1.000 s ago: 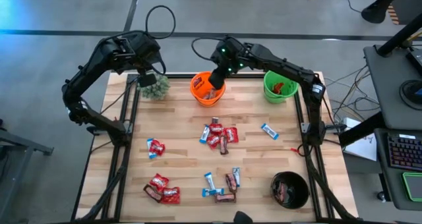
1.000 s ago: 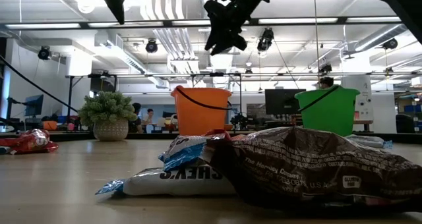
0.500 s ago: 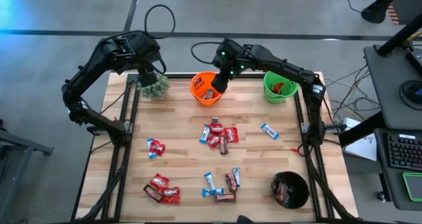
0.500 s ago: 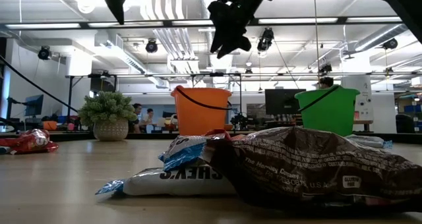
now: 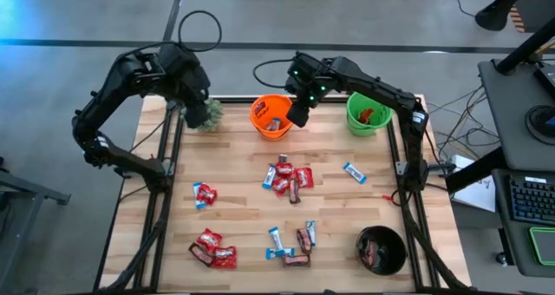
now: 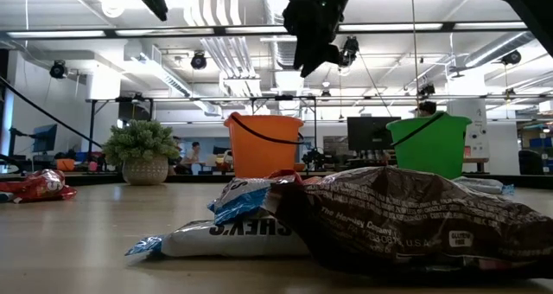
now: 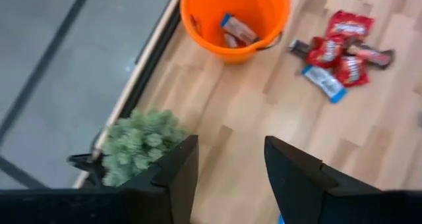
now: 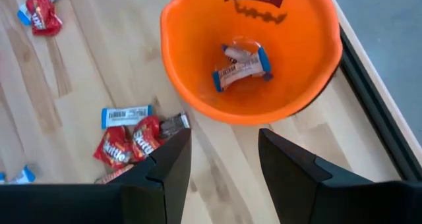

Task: Sort candy
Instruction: Put the brown chocolate into the black bucket

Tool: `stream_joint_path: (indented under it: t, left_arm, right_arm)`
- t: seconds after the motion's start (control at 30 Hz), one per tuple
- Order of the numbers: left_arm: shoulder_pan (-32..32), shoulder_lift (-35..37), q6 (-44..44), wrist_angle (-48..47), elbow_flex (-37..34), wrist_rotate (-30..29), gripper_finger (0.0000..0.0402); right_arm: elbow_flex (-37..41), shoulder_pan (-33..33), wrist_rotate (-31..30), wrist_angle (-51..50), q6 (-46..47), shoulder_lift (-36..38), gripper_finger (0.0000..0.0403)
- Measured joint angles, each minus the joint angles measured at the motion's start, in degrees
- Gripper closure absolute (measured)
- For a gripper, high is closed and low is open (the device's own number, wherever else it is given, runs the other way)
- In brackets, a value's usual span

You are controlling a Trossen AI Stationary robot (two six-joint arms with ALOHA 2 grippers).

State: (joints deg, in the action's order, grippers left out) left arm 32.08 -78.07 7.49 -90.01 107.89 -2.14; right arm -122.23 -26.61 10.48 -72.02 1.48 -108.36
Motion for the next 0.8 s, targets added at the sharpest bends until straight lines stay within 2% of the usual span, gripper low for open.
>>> stream_joint_path:
  t: [0.3, 0.5, 0.67, 0.8]
  left_arm:
    - [-2.6, 7.3, -5.3, 0.0, -11.1, 6.0, 0.0249]
    - [-7.4, 12.4, -8.3, 0.0, -20.1, 12.9, 0.0249]
    - [-15.0, 15.1, -13.2, -0.1, -26.4, 16.7, 0.0249]
    - [-24.4, 16.1, -18.8, 0.0, -30.0, 17.3, 0.0249]
  right_arm:
    - [-1.1, 0.1, 0.0, -3.1, 1.5, 0.0, 0.0241]
    - [-1.1, 0.1, 0.0, -5.4, 1.8, 0.0, 0.0239]
    - [-1.1, 0.1, 0.0, -5.8, 3.5, 0.0, 0.0243]
    - [-1.1, 0.2, 0.0, -6.4, 4.5, 0.0, 0.0242]
